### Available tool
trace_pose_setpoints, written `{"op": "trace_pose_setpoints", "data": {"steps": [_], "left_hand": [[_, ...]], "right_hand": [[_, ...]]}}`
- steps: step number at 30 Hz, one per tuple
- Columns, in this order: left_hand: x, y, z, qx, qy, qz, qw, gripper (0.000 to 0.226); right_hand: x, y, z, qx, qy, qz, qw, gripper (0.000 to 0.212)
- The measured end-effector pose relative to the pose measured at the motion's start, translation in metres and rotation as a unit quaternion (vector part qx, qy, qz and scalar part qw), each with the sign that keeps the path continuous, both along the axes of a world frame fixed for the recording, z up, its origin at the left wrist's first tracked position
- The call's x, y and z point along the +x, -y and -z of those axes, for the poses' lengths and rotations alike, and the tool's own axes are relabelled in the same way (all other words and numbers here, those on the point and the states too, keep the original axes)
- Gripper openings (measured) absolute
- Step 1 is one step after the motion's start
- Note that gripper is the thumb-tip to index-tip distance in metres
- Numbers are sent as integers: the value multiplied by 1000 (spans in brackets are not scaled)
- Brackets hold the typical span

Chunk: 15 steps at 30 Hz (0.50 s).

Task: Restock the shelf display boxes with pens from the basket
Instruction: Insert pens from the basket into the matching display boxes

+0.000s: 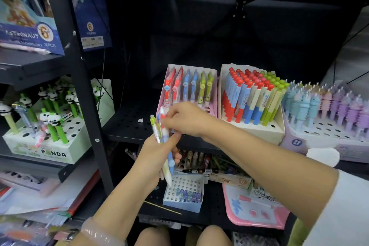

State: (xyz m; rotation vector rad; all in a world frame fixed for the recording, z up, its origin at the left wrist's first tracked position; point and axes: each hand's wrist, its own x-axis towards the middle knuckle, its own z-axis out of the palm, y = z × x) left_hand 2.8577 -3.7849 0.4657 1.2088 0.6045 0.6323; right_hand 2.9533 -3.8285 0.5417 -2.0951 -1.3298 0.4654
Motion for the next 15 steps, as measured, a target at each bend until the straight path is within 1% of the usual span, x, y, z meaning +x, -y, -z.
{"op": "trace_pose_setpoints", "data": {"steps": [1,3,5,6,7,8,9,10,11,12,13,14,15], "left_hand": [[-2,0,0,-5,11,4,1000,15],[-4,-2,-2,-29,38,6,999,14],[-6,-4,-3,-45,52,6,998,13],[-6,-5,-4,-48,52,8,997,13],[-6,-5,-4,-51,52,8,997,14],[-5,-6,-5,-54,52,8,997,14],[-5,-7,-4,-57,52,9,997,14],[-5,-7,-4,-57,50,12,997,15],[-5,-8,-3,-53,50,15,997,15],[-5,-8,-3,-49,54,16,997,16],[-4,-8,-3,-46,62,12,997,17],[-4,-8,-3,-44,71,7,996,18],[-3,-8,-4,-43,81,2,996,19]], "right_hand": [[6,0,-1,36,-33,33,998,21],[20,1,-3,110,-121,95,982,19],[30,5,-4,139,-203,111,963,17],[32,7,-3,139,-222,110,959,15],[34,8,-2,136,-208,113,962,12],[34,10,-1,136,-150,117,972,15],[35,12,1,141,-52,110,983,24],[36,15,1,154,70,80,982,33],[36,19,1,162,190,32,968,39],[35,23,-1,155,290,-27,944,41],[34,26,-3,124,366,-87,918,41],[34,27,-5,76,416,-137,896,40],[33,27,-5,28,439,-173,881,40]]}}
